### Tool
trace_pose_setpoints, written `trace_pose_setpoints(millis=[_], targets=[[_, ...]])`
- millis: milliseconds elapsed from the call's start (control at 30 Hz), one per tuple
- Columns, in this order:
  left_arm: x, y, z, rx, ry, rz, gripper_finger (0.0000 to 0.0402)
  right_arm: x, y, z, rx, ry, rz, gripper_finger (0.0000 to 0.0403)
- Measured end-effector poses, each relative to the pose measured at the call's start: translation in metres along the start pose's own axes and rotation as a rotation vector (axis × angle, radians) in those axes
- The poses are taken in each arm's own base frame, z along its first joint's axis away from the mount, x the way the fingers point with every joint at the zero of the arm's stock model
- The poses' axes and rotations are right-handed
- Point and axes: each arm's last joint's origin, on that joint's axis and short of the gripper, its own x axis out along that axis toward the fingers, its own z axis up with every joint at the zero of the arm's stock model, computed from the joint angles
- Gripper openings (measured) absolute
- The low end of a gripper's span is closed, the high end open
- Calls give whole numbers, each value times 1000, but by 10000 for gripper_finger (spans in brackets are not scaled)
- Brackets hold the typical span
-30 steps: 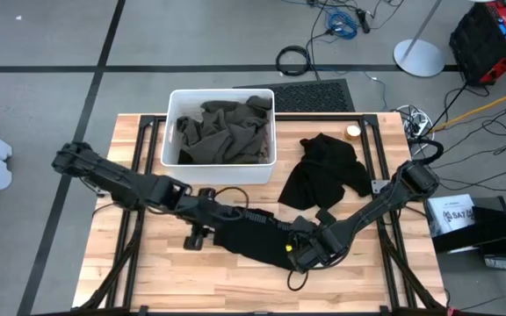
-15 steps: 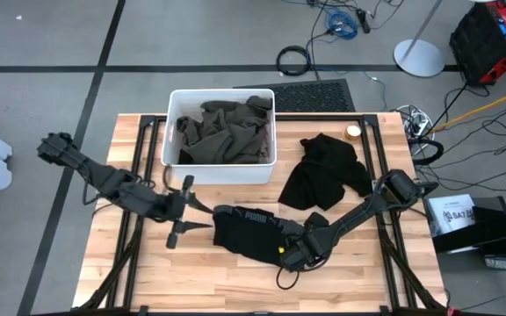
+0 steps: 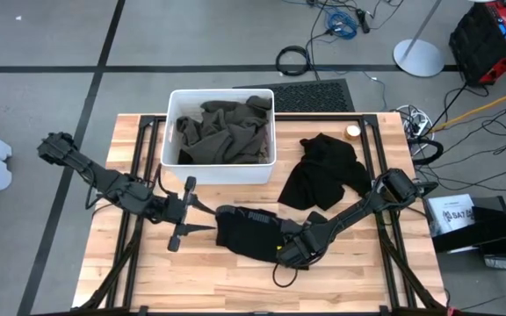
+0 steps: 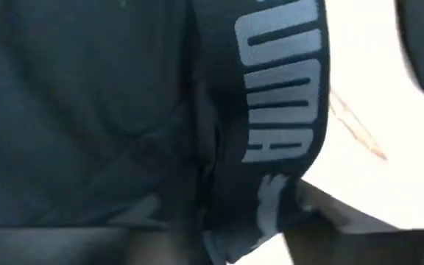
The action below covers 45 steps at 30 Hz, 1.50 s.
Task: Sort clothes
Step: Put the black boxer into the white laundry bin
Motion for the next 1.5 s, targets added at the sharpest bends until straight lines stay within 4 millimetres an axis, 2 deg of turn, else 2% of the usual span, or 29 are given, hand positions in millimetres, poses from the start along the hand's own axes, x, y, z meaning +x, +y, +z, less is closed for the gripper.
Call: trace_pose_setpoints(millis=[167, 200, 333, 433, 500, 667, 833, 967, 1167, 1300, 1500], targets=[[-1, -2, 0, 5, 1, -9, 164, -2, -4, -4, -38, 85, -19, 36], [-1, -2, 0, 5, -1, -11, 163, -5, -7, -5, -41, 113, -34, 20], [-4, -2, 1, 6, 0, -16, 163, -24, -15, -7, -19, 224, -116, 21], [-4, -2, 1, 4, -4, -16, 163, -56, -19, -2, 7, 227, -116, 20], [-4, -2, 1, 5, -2, -16, 163, -71, -17, 5, 12, 215, -86, 12], [-4, -2, 1, 0, -5, -16, 163, -112, -7, 31, -6, 96, 90, 6], [-4, -2, 1, 0, -4, -18, 163, -123, 1, 70, -33, -105, 266, 10], [-5, -4, 1, 1, -4, -24, 163, -118, 2, 101, -26, -244, 368, 10], [-5, -5, 0, 4, 5, -33, 163, -90, 15, 136, -90, -380, 444, 23], [-5, -6, 0, 5, 8, -35, 163, -64, 24, 149, -128, -392, 435, 69], [-5, -6, 0, 5, 7, -35, 164, -37, 36, 163, -228, -441, 464, 173]])
